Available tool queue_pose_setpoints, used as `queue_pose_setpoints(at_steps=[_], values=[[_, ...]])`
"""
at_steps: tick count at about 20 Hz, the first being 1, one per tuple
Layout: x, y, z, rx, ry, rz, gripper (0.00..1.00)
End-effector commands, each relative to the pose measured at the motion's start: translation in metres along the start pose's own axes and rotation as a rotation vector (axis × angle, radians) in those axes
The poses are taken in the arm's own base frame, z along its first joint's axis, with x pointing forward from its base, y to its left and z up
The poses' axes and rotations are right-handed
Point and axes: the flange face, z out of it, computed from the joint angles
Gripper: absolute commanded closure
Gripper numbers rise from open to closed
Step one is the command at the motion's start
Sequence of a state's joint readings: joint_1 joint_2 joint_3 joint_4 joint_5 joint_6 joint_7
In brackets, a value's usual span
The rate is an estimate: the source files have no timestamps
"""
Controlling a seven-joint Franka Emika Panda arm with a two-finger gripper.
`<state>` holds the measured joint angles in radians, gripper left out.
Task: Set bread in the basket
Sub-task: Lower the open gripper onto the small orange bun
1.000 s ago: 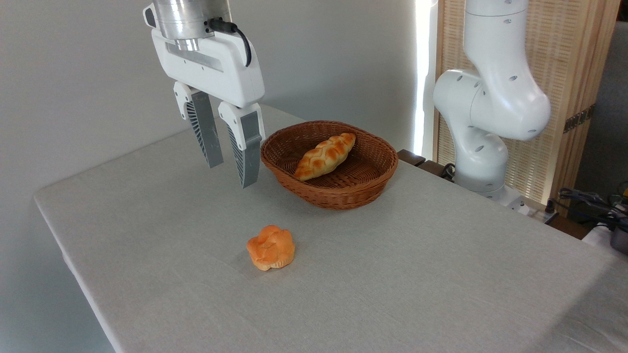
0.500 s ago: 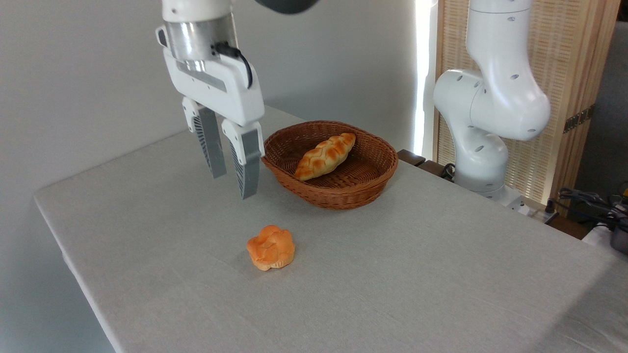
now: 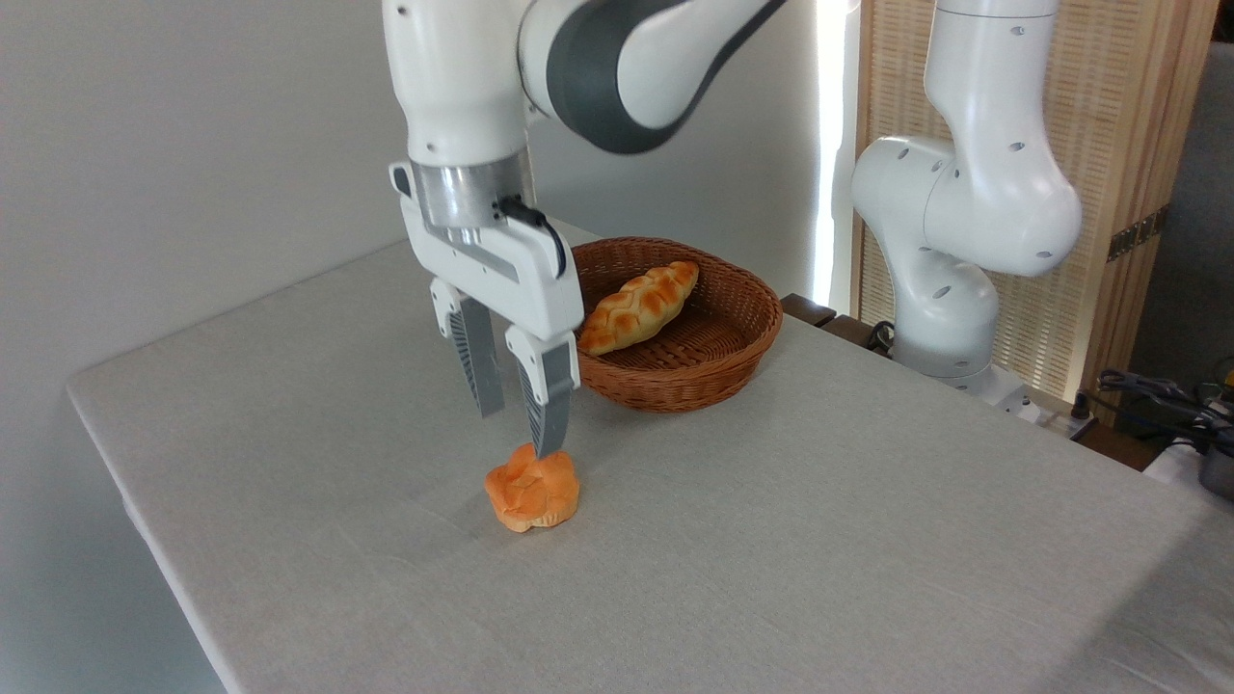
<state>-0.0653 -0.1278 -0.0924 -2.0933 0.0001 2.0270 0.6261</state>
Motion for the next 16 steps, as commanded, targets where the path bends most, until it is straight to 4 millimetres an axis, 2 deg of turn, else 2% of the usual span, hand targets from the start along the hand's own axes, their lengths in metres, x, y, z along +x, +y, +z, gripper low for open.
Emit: queue_pose_setpoints(at_steps=[1,6,10,11,15,16], values=[[-0.009,0.003,0.019,0.046,-0.013,0.021,0.0],[-0.007,0.007,0.045,0.031,-0.026,0.027,0.0],[-0.003,0.008,0.053,0.025,-0.013,0.02,0.0],[-0.004,0.01,0.058,0.021,-0.018,0.022,0.03],[0.0,0.017,0.067,0.024,-0.008,0.04,0.74],[0.0,0.017,0.068,0.022,-0.011,0.04,0.86]])
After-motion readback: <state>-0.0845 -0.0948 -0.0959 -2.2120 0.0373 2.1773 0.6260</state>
